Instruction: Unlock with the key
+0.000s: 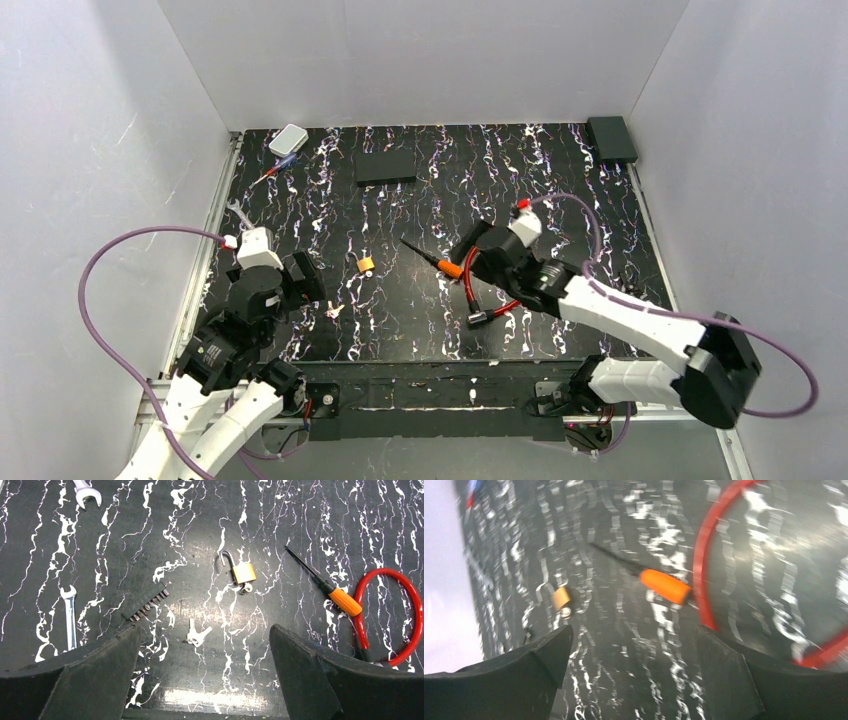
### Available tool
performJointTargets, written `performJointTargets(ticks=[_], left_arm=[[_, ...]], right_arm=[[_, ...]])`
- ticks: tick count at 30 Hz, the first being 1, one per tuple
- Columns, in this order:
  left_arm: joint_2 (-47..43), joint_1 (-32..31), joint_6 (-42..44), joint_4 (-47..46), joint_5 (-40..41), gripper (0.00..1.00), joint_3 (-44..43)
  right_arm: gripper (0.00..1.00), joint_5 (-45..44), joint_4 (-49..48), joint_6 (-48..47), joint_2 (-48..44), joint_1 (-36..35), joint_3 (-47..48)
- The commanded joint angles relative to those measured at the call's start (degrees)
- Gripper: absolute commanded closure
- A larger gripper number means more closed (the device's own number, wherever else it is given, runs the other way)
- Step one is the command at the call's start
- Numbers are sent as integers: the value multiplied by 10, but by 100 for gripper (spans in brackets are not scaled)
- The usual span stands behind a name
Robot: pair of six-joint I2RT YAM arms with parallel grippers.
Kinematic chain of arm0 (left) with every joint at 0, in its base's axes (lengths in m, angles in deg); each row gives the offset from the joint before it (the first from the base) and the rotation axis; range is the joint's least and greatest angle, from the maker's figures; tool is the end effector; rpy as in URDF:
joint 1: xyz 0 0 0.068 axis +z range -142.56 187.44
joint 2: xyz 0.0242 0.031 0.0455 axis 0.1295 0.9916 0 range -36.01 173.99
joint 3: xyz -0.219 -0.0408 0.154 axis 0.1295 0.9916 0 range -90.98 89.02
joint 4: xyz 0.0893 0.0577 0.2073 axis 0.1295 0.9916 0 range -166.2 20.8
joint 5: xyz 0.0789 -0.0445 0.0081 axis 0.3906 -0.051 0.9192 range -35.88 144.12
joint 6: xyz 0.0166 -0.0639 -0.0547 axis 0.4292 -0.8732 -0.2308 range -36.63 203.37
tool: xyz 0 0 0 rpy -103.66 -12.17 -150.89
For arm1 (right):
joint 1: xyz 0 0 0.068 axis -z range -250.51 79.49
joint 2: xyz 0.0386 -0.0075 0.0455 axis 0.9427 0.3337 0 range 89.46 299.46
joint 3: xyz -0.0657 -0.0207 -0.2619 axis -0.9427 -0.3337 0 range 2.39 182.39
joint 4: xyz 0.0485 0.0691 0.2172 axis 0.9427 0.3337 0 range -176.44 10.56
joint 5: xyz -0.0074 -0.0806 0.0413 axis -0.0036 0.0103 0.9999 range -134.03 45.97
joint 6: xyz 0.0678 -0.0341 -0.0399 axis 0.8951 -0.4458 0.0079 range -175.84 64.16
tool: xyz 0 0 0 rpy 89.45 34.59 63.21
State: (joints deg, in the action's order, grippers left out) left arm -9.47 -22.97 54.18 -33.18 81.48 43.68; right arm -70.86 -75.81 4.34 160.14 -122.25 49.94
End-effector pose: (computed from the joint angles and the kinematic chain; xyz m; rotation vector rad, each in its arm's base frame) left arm 0.1020 -0.0197 0.2985 -0.2825 1.9291 -0.2121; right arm 0.1950 0.1921 0.2530 0.4303 2.1183 0.6633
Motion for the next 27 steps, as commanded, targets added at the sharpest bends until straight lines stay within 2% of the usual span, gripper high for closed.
performJointTargets(ticks=[1,4,11,15,17,20,24,27], left_arm=[[-6,4,4,-7,2,2,0],[-13,4,-18,-5,-5,2,-4],[-66,4,-184,22,-46,2,-64],[-124,4,-352,28,-14,2,-74],[-145,3,-397,15,-8,2,-68],[-147,4,-385,0,3,2,-68],[-122,4,-374,59,61,2,-97],[-127,4,-362,37,56,2,-114]], right_arm=[[2,-103,234,204,-77,1,-55],[2,-79,258,272,-114,1,-93],[2,-50,309,320,-95,1,-104],[2,-34,292,320,-75,1,-115],[2,-33,275,324,-67,1,-122],[2,-29,256,332,-49,1,-130],[6,-19,236,339,-15,1,-134],[10,-21,227,337,10,1,-127]])
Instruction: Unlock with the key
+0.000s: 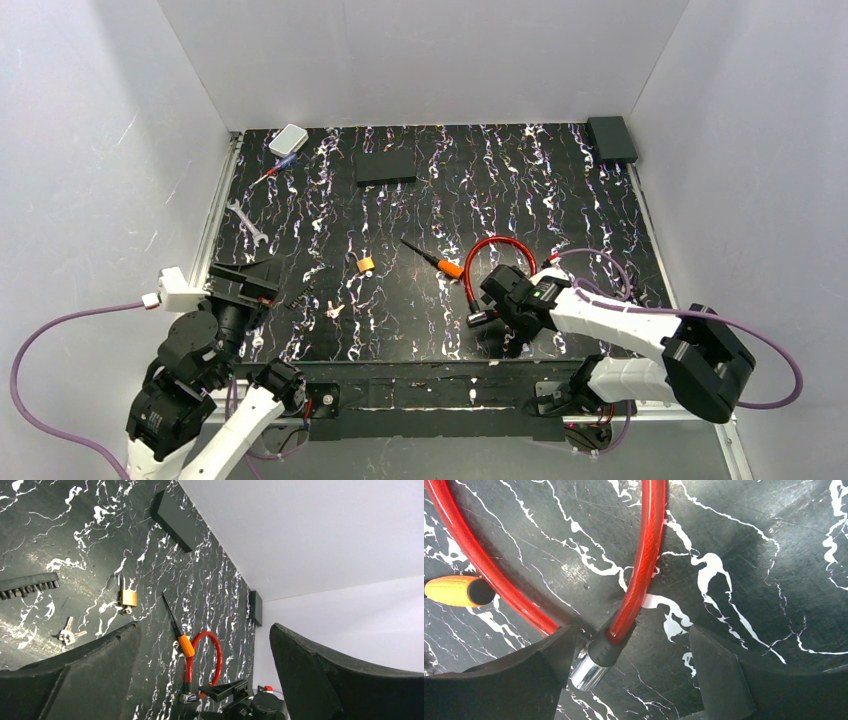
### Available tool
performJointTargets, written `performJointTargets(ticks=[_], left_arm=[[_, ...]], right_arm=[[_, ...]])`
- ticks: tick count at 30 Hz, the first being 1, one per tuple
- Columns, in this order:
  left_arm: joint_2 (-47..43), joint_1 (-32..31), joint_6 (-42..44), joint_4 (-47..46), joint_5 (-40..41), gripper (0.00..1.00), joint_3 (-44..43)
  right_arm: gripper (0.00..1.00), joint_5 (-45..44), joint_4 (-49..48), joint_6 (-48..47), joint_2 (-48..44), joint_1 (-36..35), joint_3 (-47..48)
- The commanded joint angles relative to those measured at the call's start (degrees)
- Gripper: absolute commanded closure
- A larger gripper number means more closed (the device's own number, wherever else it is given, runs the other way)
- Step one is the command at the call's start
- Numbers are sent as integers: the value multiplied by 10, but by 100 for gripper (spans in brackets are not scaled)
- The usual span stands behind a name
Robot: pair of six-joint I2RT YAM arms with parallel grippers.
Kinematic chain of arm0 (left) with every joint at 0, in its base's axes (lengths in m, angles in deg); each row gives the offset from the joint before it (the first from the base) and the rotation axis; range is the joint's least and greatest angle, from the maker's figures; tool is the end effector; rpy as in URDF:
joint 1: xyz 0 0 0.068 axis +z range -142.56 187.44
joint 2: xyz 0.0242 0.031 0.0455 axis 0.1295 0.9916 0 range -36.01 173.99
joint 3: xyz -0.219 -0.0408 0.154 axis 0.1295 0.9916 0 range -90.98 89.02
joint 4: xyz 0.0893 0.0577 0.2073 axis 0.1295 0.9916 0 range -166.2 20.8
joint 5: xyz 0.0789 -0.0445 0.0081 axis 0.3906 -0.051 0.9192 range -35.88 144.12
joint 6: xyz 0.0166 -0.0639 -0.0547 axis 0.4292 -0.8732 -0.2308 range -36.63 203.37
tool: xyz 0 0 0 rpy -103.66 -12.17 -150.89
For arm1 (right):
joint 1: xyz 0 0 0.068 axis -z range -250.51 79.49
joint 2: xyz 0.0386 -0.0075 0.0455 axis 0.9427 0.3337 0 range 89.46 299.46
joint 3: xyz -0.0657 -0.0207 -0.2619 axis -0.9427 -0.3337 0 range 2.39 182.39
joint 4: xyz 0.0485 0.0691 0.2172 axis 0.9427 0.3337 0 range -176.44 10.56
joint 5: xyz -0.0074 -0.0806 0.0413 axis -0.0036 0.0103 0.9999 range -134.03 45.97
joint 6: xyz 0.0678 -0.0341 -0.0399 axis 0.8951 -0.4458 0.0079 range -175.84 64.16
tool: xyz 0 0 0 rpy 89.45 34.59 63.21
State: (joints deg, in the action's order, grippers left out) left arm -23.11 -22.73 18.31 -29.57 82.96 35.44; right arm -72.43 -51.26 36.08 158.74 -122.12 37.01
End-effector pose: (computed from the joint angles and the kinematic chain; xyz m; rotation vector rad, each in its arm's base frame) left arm 0.0421 0.0176 0.3426 -0.8781 1.4916 -0.8300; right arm 0.1438 0.1235 0.1540 0.9886 2.3598 0.2292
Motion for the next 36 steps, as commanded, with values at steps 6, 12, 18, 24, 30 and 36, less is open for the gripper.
performJointTargets(ticks=[6,12,18,24,30,36], left_arm=[[-34,1,-83,-61,83,2,-5],[-72,1,-49,-160,84,2,42],[-45,1,-48,-148,79,2,20],[-46,1,-47,-163,69,2,23],[-57,1,-36,-184,61,2,30],[-63,1,-31,-184,41,2,32]], right_arm=[[21,-19,-36,4,75,-1,22],[23,-1,-57,-5,127,-1,28],[37,19,-94,-22,174,-1,36],[75,-5,-105,-49,188,0,47],[96,-60,-77,-79,158,10,72],[99,-118,-46,-146,95,25,128]])
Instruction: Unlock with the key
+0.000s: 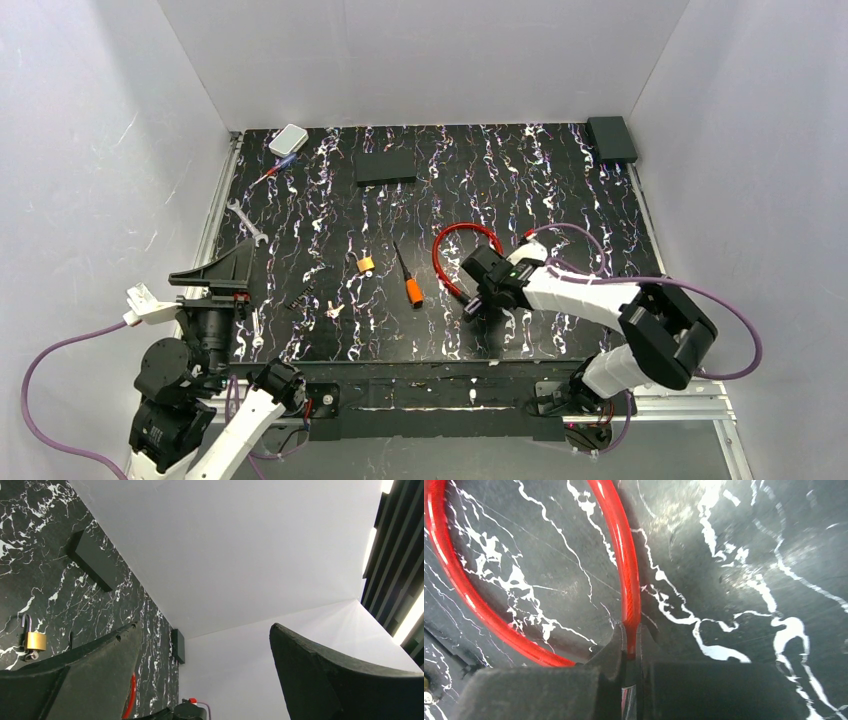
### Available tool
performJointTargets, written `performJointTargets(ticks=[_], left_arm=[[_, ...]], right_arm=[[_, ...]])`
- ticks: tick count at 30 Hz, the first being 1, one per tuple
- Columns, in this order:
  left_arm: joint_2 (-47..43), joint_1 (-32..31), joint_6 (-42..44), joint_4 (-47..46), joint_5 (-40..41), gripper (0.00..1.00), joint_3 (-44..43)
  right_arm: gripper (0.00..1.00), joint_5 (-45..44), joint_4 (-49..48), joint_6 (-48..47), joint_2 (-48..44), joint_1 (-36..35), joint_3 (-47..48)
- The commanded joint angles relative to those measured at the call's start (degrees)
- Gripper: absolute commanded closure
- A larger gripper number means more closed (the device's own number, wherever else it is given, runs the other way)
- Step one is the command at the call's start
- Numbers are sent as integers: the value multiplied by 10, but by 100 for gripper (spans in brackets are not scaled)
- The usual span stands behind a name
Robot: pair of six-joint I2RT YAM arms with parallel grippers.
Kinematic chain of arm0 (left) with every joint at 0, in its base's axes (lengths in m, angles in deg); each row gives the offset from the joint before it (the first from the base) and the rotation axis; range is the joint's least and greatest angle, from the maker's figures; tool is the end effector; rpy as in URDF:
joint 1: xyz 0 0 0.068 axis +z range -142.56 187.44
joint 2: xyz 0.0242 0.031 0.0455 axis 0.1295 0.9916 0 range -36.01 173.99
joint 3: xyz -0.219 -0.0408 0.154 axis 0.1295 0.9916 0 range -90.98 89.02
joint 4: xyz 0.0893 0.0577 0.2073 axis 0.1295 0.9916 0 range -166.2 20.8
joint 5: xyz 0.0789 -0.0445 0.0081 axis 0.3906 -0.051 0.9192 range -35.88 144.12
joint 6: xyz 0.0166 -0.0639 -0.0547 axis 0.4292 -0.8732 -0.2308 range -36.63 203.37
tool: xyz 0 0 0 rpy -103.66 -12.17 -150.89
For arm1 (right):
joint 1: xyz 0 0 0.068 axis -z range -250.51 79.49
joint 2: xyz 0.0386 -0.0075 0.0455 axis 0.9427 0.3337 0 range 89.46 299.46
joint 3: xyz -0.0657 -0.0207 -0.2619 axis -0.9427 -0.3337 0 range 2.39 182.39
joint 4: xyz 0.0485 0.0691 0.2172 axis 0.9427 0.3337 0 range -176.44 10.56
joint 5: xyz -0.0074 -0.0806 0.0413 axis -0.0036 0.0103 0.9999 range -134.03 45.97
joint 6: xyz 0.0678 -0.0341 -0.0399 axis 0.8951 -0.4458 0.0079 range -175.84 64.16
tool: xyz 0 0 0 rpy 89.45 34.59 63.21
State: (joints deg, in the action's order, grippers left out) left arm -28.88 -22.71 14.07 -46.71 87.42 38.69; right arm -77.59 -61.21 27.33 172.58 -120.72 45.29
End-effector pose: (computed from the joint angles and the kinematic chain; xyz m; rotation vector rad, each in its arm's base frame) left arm 0.0282 0.0315 0.3690 -0.9432 1.1077 -1.0577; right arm 0.1908 0.1637 0.1563 0.8441 2.2901 0.1961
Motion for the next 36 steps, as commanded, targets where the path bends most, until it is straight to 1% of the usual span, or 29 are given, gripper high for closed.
performJointTargets(ticks=[1,5,7,17,20,21,23,25,26,29,32,34,36], left_arm=[[-7,1,10,-14,-3,2,1],[-20,1,-2,-26,7,2,17],[-31,1,-11,-40,8,2,32],[-67,1,-55,-77,30,2,90],[-70,1,-91,-74,36,2,109],[-84,1,-105,-80,38,2,123],[-83,1,-110,-81,43,2,134],[-55,1,-66,-41,38,2,106],[-26,1,-55,-2,33,2,84],[38,1,11,91,14,2,25],[84,1,75,147,4,2,1],[114,1,91,185,-1,2,-8],[156,1,90,241,-2,2,-23]], right_arm=[[99,-71,49,-77,-51,12,52],[99,-71,31,-150,-71,16,64],[99,-59,22,-165,-76,19,56],[99,-3,-35,-171,-66,27,-2],[99,5,-43,-172,-61,28,-6],[99,7,-47,-173,-60,28,-7],[99,15,-56,-175,-60,28,-11],[99,22,-66,-177,-62,28,-15],[99,27,-70,-178,-63,29,-17],[99,40,-88,-187,-65,28,-23],[99,54,-102,-196,-58,28,-26],[99,63,-106,-200,-53,28,-27],[99,75,-120,-204,-55,28,-29]])
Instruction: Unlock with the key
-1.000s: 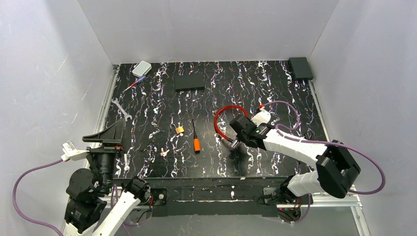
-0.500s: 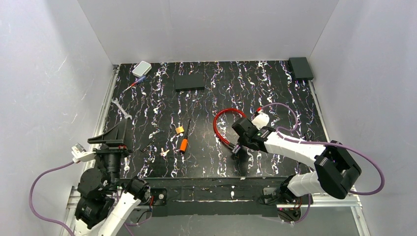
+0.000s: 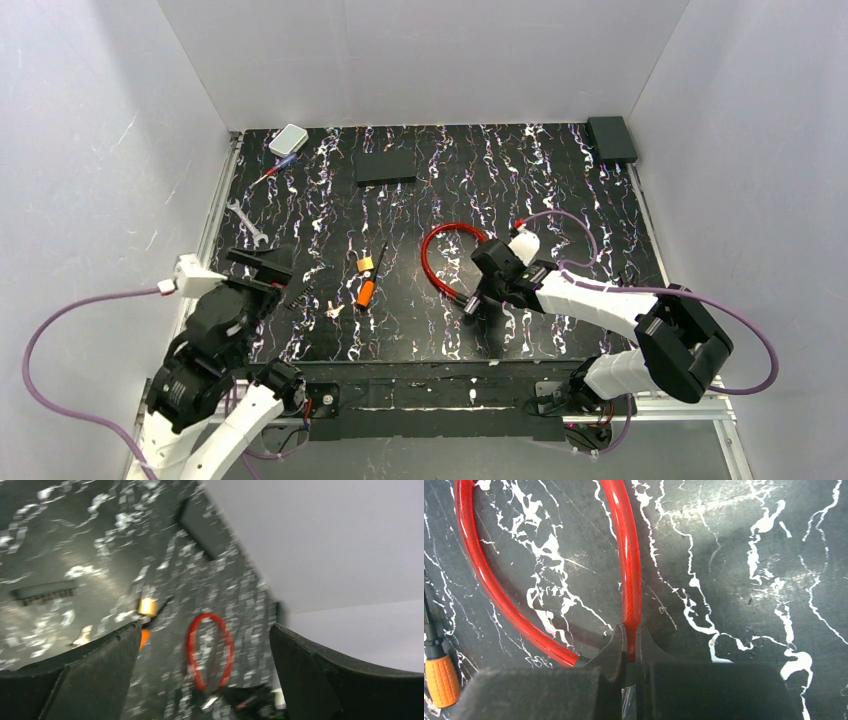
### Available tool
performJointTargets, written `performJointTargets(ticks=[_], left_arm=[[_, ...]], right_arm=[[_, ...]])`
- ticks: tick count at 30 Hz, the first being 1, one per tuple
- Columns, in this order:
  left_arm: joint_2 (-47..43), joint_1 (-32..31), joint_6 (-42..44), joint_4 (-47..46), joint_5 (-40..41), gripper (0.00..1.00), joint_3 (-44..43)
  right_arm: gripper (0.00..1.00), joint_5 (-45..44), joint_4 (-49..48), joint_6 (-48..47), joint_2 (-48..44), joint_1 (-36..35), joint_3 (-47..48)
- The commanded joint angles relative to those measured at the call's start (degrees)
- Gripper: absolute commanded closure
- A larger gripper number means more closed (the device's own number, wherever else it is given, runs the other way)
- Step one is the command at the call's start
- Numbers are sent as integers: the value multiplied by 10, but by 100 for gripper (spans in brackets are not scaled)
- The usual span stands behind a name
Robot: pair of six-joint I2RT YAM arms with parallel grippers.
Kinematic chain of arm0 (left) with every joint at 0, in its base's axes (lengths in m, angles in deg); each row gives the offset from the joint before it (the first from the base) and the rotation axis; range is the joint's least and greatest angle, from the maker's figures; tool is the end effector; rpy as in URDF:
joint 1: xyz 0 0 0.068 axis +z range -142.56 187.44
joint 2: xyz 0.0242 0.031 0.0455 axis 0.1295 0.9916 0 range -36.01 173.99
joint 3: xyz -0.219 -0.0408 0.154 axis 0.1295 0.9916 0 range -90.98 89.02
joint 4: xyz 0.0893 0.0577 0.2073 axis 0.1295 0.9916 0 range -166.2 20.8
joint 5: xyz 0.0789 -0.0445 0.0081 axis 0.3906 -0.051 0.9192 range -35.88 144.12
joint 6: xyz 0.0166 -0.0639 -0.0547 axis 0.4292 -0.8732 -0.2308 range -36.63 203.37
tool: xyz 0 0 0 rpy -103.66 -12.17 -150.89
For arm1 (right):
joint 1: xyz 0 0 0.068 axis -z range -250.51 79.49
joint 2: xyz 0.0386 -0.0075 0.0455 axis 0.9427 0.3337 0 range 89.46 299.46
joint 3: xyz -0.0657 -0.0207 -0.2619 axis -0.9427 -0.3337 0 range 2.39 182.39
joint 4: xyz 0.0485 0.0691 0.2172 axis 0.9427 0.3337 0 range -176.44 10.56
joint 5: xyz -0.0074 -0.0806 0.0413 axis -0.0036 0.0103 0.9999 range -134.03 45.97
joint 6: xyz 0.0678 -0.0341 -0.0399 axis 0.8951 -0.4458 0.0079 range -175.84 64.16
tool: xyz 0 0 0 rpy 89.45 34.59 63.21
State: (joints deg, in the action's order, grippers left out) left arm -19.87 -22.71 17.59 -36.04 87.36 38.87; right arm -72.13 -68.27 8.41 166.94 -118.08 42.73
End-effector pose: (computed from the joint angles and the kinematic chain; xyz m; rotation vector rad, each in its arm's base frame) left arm 0.0631 0.0112 0.3412 -0.9324 1.4460 -0.7762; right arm 0.1952 0.1607 0.1719 0.5323 2.3414 0.2834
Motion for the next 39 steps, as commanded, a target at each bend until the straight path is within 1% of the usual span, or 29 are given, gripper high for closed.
performJointTargets(ticks=[1,4,8,12,16,20,23,26,28,34,39], left_arm=[[90,1,46,169,0,2,-32],[178,1,41,239,-17,2,-39],[290,2,33,257,-100,2,-10],[366,2,52,205,-165,2,30],[423,6,65,129,-168,2,75],[466,15,91,77,-169,9,100],[500,17,112,66,-155,14,99],[527,19,127,55,-121,22,99],[544,27,138,40,-116,27,104],[567,39,160,-8,-110,31,111],[554,46,234,-58,-120,34,120]], right_arm=[[99,24,-53,-16,1,2,-4],[99,32,-58,-23,-5,3,-5],[99,33,-52,-28,-22,2,-9],[99,23,-50,-26,-52,3,-21],[99,30,-59,-27,-64,3,-31],[99,32,-60,-35,-72,3,-38],[99,34,-66,-38,-82,3,-51],[99,39,-73,-39,-90,3,-61],[99,43,-77,-40,-94,3,-65],[99,50,-78,-40,-107,3,-77],[99,55,-78,-42,-111,3,-84]])
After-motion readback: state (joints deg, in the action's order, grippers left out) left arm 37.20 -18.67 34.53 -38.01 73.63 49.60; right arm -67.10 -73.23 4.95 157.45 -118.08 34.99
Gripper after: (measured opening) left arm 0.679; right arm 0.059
